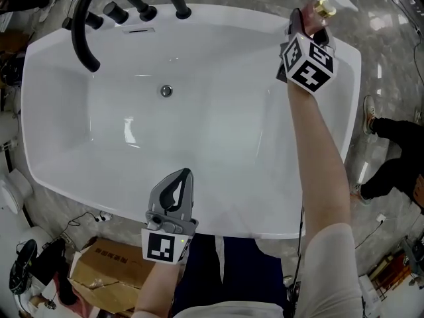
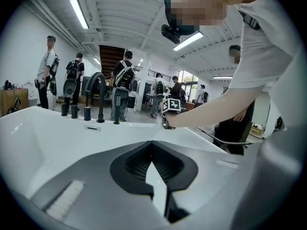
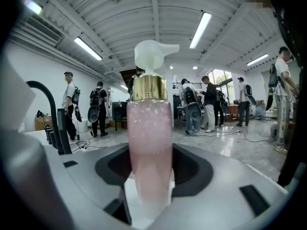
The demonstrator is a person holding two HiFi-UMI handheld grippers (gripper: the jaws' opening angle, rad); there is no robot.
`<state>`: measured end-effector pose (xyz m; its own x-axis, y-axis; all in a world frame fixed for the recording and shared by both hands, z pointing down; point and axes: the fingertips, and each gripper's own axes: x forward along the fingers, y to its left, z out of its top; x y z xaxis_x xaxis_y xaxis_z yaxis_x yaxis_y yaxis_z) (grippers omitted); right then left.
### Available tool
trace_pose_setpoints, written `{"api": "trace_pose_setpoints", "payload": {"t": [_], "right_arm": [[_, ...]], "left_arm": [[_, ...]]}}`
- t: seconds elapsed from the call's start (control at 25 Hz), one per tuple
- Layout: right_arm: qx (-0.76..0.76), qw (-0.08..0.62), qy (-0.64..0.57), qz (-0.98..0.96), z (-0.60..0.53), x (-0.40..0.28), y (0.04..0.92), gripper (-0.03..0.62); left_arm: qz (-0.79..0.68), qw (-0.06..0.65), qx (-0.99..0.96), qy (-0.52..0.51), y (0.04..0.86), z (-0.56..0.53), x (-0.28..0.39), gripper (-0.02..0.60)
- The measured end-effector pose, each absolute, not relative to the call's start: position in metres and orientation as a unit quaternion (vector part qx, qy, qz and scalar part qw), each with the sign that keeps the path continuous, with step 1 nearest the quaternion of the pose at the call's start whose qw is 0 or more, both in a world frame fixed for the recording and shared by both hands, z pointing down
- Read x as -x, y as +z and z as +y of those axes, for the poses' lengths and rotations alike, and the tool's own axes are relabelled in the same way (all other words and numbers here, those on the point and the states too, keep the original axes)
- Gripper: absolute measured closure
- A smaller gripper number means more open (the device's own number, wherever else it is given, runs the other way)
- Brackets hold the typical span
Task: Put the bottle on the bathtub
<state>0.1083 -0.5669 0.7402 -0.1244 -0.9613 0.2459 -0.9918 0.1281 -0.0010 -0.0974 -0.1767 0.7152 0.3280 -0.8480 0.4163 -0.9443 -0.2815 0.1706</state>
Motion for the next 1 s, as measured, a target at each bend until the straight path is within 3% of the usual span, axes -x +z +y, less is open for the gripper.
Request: {"api": "trace_pose_setpoints", "payload": {"t": [1.0], "right_arm": [[-0.656,0.099,0.091,-0.742,-0.577,-0.107,0.742,0.373]], "left_arm": [[-0.555,0.196,-0.797,0.135,0.718,-0.176,0.099,0.574]]}}
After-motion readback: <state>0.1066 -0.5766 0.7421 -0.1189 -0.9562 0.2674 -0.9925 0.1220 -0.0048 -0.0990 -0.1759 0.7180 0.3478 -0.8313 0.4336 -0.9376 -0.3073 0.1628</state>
